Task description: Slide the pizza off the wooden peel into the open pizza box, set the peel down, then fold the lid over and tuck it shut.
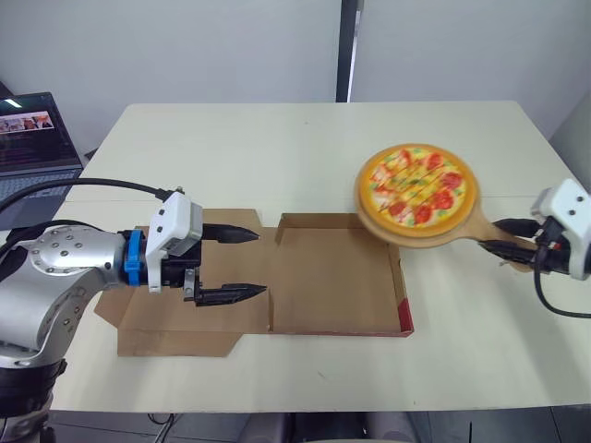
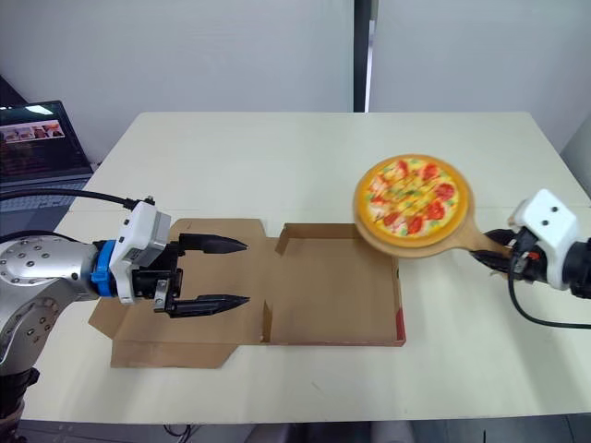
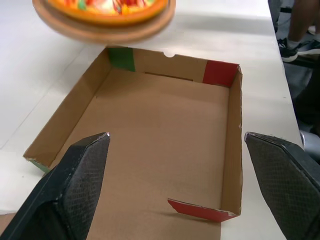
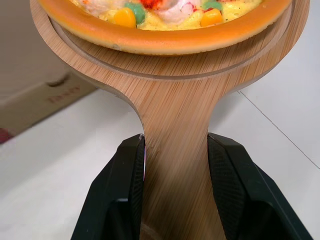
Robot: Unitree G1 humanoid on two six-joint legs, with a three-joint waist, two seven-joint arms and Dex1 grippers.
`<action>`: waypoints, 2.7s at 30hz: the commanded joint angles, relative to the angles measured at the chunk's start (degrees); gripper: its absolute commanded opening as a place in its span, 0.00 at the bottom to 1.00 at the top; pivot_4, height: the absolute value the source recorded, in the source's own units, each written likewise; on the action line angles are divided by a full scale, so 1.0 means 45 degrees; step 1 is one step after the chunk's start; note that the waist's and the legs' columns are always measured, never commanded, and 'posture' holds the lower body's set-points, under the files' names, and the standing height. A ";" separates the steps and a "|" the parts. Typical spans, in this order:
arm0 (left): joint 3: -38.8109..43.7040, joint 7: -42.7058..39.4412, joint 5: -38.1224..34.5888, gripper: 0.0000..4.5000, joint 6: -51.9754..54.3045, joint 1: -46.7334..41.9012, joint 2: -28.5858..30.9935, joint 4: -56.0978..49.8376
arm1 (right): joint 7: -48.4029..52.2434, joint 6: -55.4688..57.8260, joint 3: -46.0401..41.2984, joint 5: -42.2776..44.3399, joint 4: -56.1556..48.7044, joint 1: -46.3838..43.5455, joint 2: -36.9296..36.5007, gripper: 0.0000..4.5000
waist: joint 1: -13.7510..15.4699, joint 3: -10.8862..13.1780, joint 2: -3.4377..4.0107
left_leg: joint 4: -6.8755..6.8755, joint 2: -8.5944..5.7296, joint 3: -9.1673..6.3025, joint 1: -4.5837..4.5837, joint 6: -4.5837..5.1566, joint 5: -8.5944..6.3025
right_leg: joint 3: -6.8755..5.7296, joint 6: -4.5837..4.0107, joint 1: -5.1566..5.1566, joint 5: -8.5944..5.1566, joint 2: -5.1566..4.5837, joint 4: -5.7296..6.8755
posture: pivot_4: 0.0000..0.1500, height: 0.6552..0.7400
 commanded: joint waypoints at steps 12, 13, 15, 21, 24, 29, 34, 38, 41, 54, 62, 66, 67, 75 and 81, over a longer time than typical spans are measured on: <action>0.1185 -0.0587 -0.0298 1.00 0.0077 0.1781 0.1431 -0.0689 | 0.0697 -0.2311 0.2532 -0.1514 -0.0699 -0.2216 -0.0771 0.35 | -0.0017 0.0011 0.0000 | -0.0005 0.0006 0.0012 -0.0065 -0.0001 0.0000 | 0.0001 -0.0005 -0.0082 0.0002 0.0000 0.0007 | 1.00 1.00; 0.1179 -0.0583 -0.0273 1.00 0.0031 0.1867 0.1421 -0.0723 | 0.0737 -0.2407 0.2652 -0.1632 -0.0662 -0.2345 -0.0793 0.35 | -0.0017 0.0011 0.0000 | 0.0000 0.0007 0.0010 -0.0075 -0.0002 0.0000 | -0.0002 -0.0007 -0.0086 0.0003 0.0001 0.0006 | 1.00 1.00; 0.1167 -0.0551 -0.0258 1.00 -0.0011 0.2004 0.1407 -0.0801 | 0.0831 -0.2563 0.2880 -0.1879 -0.0576 -0.2560 -0.0863 0.35 | -0.0014 0.0011 0.0000 | 0.0003 0.0006 0.0010 -0.0089 -0.0002 0.0000 | -0.0001 -0.0010 -0.0096 0.0006 0.0000 0.0006 | 1.00 1.00; 0.0967 -0.0477 -0.0304 1.00 -0.0080 0.2215 0.1341 -0.0987 | 0.0923 -0.3228 0.3597 -0.2698 -0.0081 -0.3277 -0.0811 0.35 | -0.0015 0.0011 0.0000 | 0.0003 0.0002 0.0009 -0.0100 -0.0002 0.0000 | -0.0003 -0.0012 -0.0106 0.0007 -0.0002 0.0002 | 1.00 1.00; 0.0926 -0.0511 -0.0229 1.00 -0.0155 0.2296 0.1343 -0.1027 | 0.0994 -0.3422 0.3719 -0.2900 0.0157 -0.3482 -0.0795 0.35 | -0.0016 0.0011 0.0000 | 0.0002 0.0004 0.0011 -0.0103 -0.0001 0.0000 | -0.0003 -0.0013 -0.0114 0.0007 -0.0002 0.0003 | 1.00 1.00; 0.0888 -0.0605 -0.0082 1.00 -0.0291 0.2331 0.1366 -0.0917 | 0.1047 -0.3812 0.3779 -0.3293 0.0563 -0.3785 -0.0767 0.35 | -0.0017 0.0011 0.0000 | 0.0002 0.0005 0.0012 -0.0106 -0.0001 0.0000 | -0.0003 -0.0016 -0.0116 0.0009 -0.0002 0.0004 | 1.00 1.00; 0.0841 -0.0728 0.0146 1.00 -0.0566 0.2403 0.1339 -0.0777 | 0.1016 -0.4256 0.3631 -0.3661 0.1301 -0.4517 -0.0864 0.35 | -0.0020 0.0011 0.0000 | 0.0002 0.0005 0.0014 -0.0105 -0.0002 0.0000 | -0.0003 -0.0017 -0.0117 0.0009 -0.0002 0.0004 | 1.00 1.00; 0.0726 -0.0760 0.0222 1.00 -0.0754 0.2306 0.1270 -0.0688 | 0.1075 -0.4513 0.3469 -0.3849 0.1876 -0.4949 -0.1080 0.35 | -0.0020 0.0011 0.0000 | 0.0002 0.0005 0.0015 -0.0107 -0.0002 0.0000 | -0.0001 -0.0019 -0.0120 0.0010 -0.0002 0.0004 | 1.00 1.00; 0.0633 -0.0752 0.0242 1.00 -0.0851 0.2143 0.1213 -0.0596 | 0.1046 -0.4678 0.2956 -0.3883 0.2578 -0.5041 -0.1343 0.35 | -0.0020 0.0012 0.0001 | 0.0002 0.0003 0.0015 -0.0109 -0.0002 0.0000 | -0.0001 -0.0019 -0.0120 0.0010 -0.0002 0.0003 | 1.00 1.00; -0.0177 -0.0038 -0.0515 1.00 -0.0678 0.0635 0.0287 -0.0896 | 0.0411 -0.1332 -0.1796 -0.2358 0.1453 -0.1121 -0.0178 0.35 | 0.0073 0.0009 0.0001 | 0.0019 0.0002 0.0013 -0.0123 -0.0001 0.0000 | -0.0003 -0.0024 -0.0120 0.0016 -0.0004 0.0014 | 1.00 1.00; -0.1075 0.1591 -0.1453 1.00 0.0043 -0.1480 -0.1539 -0.1257 | -0.1593 0.1904 -0.4322 -0.1754 -0.0107 0.1687 0.2462 0.35 | 0.0290 0.0006 0.0007 | 0.0065 -0.0005 0.0009 -0.0126 -0.0001 0.0000 | 0.0001 -0.0023 -0.0108 0.0036 -0.0003 0.0026 | 1.00 1.00; -0.1824 0.2351 -0.1146 1.00 0.0045 -0.2170 -0.2436 -0.1318 | -0.2778 0.2591 -0.4444 -0.1869 -0.0526 0.2411 0.3547 0.35 | 0.0288 -0.0002 0.0022 | 0.0115 -0.0009 0.0014 -0.0131 -0.0001 0.0000 | 0.0009 -0.0015 -0.0101 0.0059 0.0000 0.0028 | 1.00 1.00; -0.1978 0.2411 -0.1097 1.00 0.0053 -0.2219 -0.2548 -0.1355 | -0.2988 0.2578 -0.4331 -0.1960 -0.0513 0.2557 0.3666 0.35 | 0.0287 -0.0005 0.0025 | 0.0120 -0.0010 0.0015 -0.0131 -0.0001 0.0000 | 0.0012 -0.0014 -0.0101 0.0064 0.0000 0.0028 | 1.00 1.00; -0.3000 0.3147 -0.0403 1.00 0.0006 -0.2863 -0.3392 -0.1191 | -0.4321 0.2511 -0.3243 -0.2201 0.0768 0.2673 0.4194 0.35 | 0.0299 -0.0006 0.0026 | 0.0163 -0.0016 0.0015 -0.0139 0.0000 0.0000 | 0.0014 -0.0001 -0.0084 0.0085 0.0003 0.0027 | 1.00 1.00; -0.3209 0.2844 -0.0568 1.00 0.0132 -0.2826 -0.3411 -0.1305 | -0.4585 0.3112 -0.3015 -0.1648 0.1290 0.2481 0.4406 0.35 | 0.0286 -0.0010 0.0034 | 0.0163 -0.0015 0.0015 -0.0140 -0.0001 0.0000 | 0.0014 -0.0002 -0.0086 0.0086 0.0004 0.0028 | 1.00 1.00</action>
